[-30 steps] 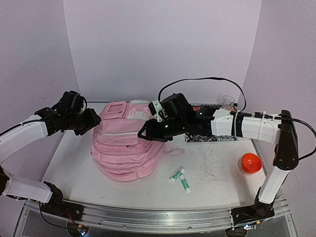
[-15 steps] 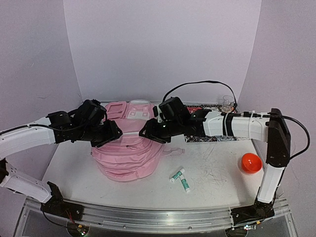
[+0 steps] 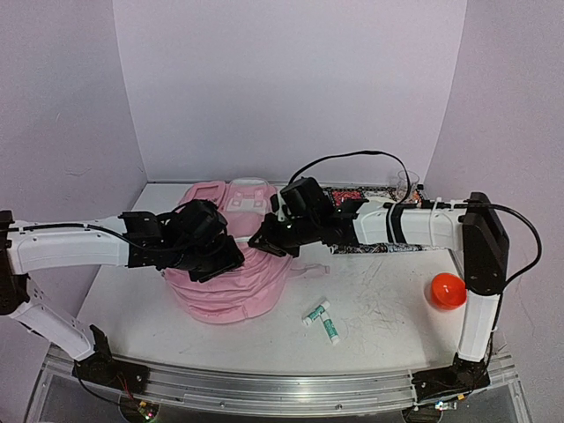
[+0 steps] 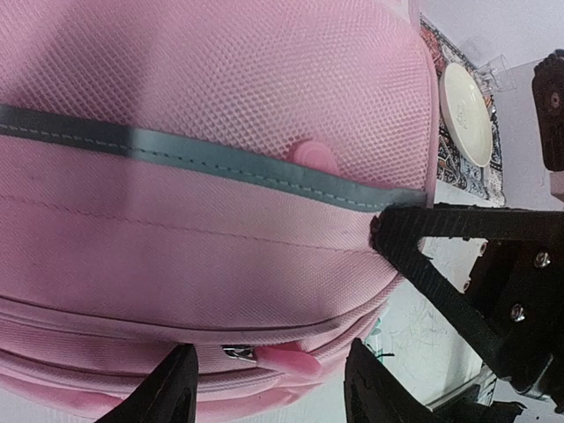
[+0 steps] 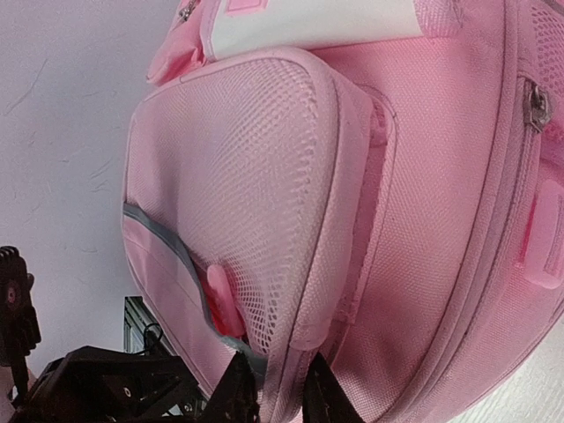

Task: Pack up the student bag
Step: Hold the upper front pocket of the student bag, then grab the upper front pocket of the student bag.

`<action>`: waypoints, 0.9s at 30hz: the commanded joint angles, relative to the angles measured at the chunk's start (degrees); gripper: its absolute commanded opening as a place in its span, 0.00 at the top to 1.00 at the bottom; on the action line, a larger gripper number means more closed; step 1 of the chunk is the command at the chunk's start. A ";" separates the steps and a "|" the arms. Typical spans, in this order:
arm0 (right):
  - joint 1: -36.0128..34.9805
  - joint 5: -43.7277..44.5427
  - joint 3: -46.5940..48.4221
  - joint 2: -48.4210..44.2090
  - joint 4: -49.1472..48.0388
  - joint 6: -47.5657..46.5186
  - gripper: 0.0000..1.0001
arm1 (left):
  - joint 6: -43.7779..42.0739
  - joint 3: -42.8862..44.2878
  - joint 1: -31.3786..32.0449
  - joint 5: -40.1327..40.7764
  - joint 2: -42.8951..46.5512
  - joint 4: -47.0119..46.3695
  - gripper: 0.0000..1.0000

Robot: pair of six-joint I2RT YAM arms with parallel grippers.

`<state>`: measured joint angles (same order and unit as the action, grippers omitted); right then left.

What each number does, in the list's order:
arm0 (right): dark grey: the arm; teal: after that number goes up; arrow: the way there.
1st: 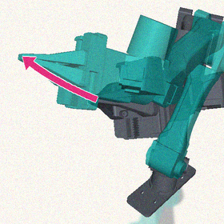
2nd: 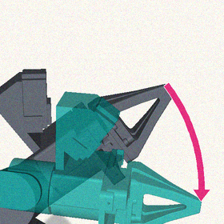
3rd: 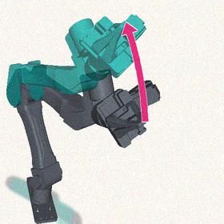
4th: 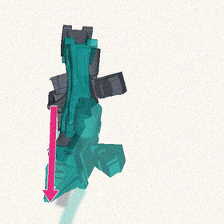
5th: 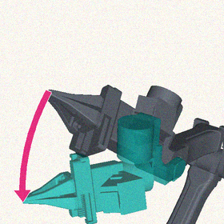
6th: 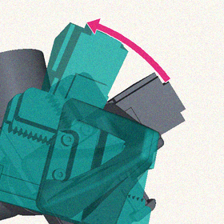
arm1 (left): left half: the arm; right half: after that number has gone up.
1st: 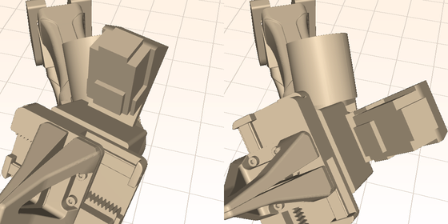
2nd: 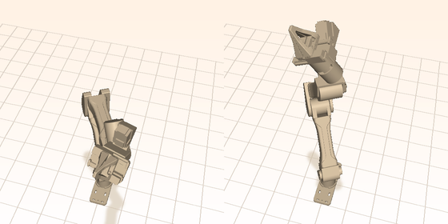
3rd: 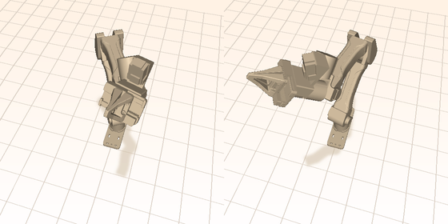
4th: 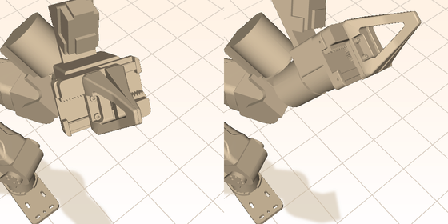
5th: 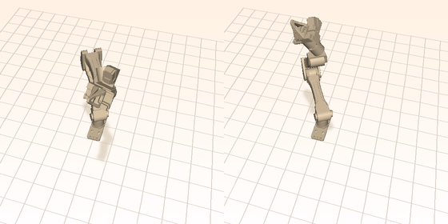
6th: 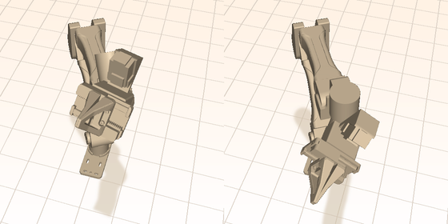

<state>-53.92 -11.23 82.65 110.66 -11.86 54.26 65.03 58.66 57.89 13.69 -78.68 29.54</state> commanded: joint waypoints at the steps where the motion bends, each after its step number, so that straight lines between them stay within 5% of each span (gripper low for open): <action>1: 0.07 -2.40 3.67 0.77 -4.73 0.17 0.88 | 3.72 2.08 1.38 1.12 -2.25 -3.14 0.44; 10: 0.19 -3.94 4.44 1.68 -6.21 0.76 0.94 | 10.11 -0.90 1.87 2.63 -2.53 -3.82 0.52; 21: 0.60 -6.21 5.66 2.57 -7.46 1.11 0.96 | 9.75 -0.71 1.85 4.17 -7.09 -4.41 0.74; 27: 1.10 -6.70 4.97 2.03 -7.57 0.63 0.96 | 8.72 -1.11 1.79 7.31 -6.16 -4.05 0.97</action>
<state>-52.59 -14.46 84.38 113.47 -12.90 55.37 74.56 58.22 59.69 18.20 -84.71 25.01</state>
